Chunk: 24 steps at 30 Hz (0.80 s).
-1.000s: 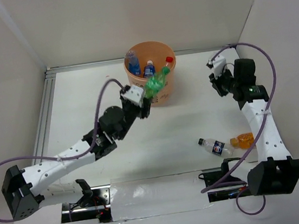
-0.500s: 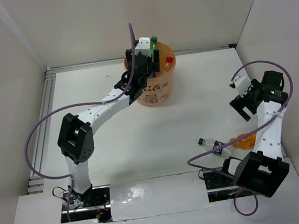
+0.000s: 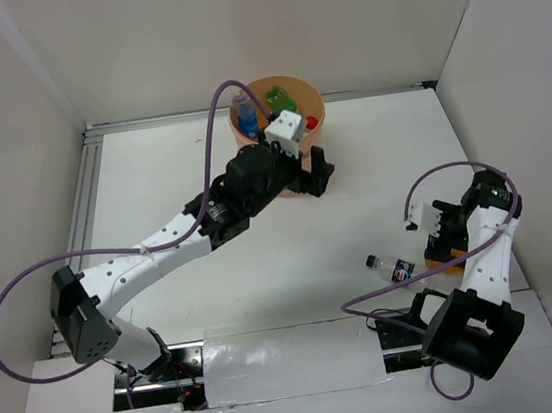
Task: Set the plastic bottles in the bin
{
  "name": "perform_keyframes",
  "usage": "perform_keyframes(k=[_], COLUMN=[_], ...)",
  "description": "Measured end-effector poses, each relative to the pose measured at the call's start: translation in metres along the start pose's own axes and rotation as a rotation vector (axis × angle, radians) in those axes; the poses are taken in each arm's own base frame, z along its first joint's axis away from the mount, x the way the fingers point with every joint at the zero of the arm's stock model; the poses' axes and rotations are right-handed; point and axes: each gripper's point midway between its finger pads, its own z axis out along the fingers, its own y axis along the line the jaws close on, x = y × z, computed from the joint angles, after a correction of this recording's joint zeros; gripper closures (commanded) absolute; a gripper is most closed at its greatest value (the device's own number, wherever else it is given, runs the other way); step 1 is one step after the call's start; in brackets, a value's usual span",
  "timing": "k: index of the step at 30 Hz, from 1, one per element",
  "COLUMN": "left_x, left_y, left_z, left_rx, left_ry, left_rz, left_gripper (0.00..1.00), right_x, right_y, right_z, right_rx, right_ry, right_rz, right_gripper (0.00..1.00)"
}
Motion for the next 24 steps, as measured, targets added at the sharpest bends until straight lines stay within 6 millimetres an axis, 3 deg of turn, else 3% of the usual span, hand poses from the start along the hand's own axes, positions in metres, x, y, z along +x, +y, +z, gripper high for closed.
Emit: perform_keyframes(k=[3,7,8,10,11,14,15,19,21,24], left_x=[0.041,0.136,0.160,0.192,0.204,0.221,0.223,0.231,0.236,0.245], left_y=[-0.017,-0.027,-0.030,-0.038,-0.044,-0.062,-0.069,-0.095,-0.103,-0.109], left_z=[-0.015,-0.022,-0.023,-0.026,-0.026,-0.028,-0.028,-0.023,-0.022,-0.024], left_rx=[0.077,0.096,0.094,0.093,0.097,0.107,0.114,0.123,0.114,0.090], left_ry=[0.098,0.332,0.396,0.490,0.526,0.588,0.602,0.643,0.669,0.699], left_rz=[-0.116,-0.250,-0.285,-0.348,-0.379,-0.472,-0.502,-0.636,-0.688,-0.750], left_gripper=[0.04,0.04,0.04,0.04,0.04,0.02,0.02,0.00,0.00,0.00], right_x=[0.003,0.013,0.014,0.019,0.020,0.024,0.025,0.026,0.021,0.001], right_y=[0.009,0.014,0.024,0.031,0.034,0.039,0.037,0.024,0.010,-0.031], right_z=[0.013,0.040,0.049,0.065,0.071,0.084,0.087,0.085,0.075,0.048], right_rx=[-0.053,-0.085,-0.124,-0.153,-0.167,-0.185,-0.180,-0.143,-0.118,-0.029], right_ry=[0.005,0.028,0.024,0.034,0.035,0.042,0.046,0.041,0.006,-0.086], right_rz=[-0.052,-0.107,-0.103,-0.123,-0.131,-0.150,-0.158,-0.160,-0.148,-0.155], right_gripper=[0.04,0.04,0.04,0.08,0.16,0.33,0.48,0.72,0.73,0.75])
